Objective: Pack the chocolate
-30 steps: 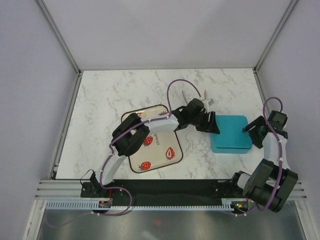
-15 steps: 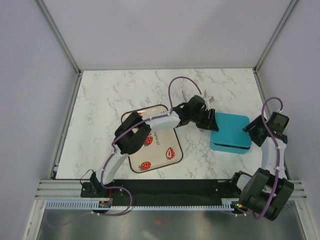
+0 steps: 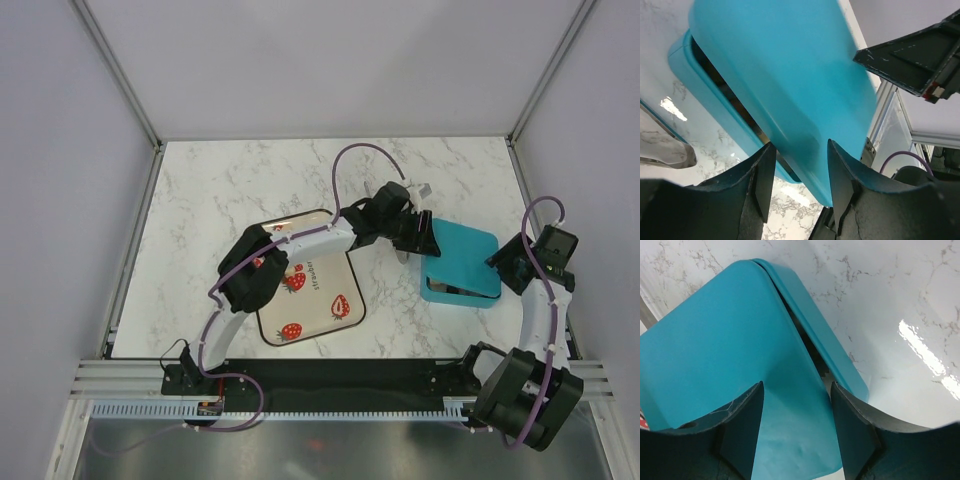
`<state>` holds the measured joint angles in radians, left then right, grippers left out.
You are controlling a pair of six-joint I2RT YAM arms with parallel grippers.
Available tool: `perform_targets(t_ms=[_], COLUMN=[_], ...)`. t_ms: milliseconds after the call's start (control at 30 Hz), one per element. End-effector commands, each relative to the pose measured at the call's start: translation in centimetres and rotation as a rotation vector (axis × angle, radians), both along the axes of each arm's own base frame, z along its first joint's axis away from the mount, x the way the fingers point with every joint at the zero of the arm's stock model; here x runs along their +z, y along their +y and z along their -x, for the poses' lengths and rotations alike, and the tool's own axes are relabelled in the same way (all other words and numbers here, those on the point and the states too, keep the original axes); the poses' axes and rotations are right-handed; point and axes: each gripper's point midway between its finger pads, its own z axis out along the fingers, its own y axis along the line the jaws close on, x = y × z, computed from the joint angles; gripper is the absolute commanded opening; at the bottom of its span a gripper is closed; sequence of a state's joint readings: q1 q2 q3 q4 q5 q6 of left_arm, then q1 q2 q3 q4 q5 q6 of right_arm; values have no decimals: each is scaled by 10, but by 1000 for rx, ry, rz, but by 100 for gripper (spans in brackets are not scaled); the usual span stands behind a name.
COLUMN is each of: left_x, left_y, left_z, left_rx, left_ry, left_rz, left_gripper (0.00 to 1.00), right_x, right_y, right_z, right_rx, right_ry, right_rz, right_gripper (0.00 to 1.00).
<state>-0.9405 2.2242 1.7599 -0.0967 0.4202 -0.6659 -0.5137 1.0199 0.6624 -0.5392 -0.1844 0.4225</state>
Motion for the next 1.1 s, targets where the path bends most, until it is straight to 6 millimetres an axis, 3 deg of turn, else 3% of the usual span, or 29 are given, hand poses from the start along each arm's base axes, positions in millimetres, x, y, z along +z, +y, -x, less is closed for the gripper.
perform_targets(t_ms=[0, 233, 400, 600, 900, 1067], left_x=[42, 18, 5, 5, -7, -3], left_y=[-7, -2, 7, 10, 11, 3], left_z=[19, 34, 35, 36, 36, 33], left_rx=[-71, -81, -61, -48, -50, -59], left_ry=[-65, -33, -34, -30, -12, -13], left_rz=[83, 39, 4, -3, -21, -1], left_gripper=[52, 52, 52, 52, 50, 48], right_x=[14, 13, 30, 47, 39, 38], right_y=[-6, -17, -19, -20, -26, -21], right_z=[2, 14, 7, 0, -11, -19], right_rx=[-59, -167, -147, -124, -100, -52], right_ry=[-7, 26, -31, -66, -28, -46], right_rz=[26, 55, 84, 96, 93, 71], right_gripper=[64, 63, 63, 64, 66, 66])
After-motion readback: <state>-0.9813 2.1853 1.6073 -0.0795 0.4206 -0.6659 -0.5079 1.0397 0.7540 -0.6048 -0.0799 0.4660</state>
